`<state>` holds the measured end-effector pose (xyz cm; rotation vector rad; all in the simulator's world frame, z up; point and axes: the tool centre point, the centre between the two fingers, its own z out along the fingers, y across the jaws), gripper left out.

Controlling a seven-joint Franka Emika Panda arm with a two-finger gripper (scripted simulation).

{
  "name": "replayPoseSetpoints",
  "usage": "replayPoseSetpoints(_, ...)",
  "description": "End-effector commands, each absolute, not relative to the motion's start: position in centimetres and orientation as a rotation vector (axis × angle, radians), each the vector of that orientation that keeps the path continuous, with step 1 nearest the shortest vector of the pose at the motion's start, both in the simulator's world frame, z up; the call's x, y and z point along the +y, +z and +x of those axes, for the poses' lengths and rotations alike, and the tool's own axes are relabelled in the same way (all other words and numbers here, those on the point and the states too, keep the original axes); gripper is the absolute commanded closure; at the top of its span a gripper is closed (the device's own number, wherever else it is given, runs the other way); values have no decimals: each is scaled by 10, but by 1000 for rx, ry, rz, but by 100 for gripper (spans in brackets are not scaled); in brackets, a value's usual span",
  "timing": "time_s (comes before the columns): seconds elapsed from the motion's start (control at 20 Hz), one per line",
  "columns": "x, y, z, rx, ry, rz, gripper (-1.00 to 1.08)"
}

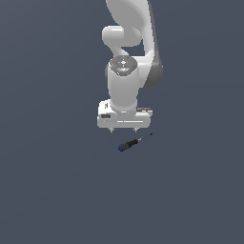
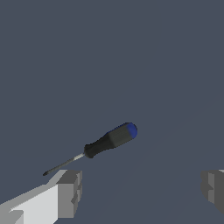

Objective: Pick up the object and move it to a goal position.

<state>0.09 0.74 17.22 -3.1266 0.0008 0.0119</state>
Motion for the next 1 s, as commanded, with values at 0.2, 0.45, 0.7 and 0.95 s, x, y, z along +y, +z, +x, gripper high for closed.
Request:
replayPoseSetpoints(0.2,9,171,1,-9,13,-3131,-92)
replayPoseSetpoints(0.45,13,168,2,-34,16,-3142,-92)
replayPoseSetpoints(0.7,13,168,2,-34,16,-3142,-92)
replayPoseSetpoints(0.95,14,166,2,-6,16,-3142,-92)
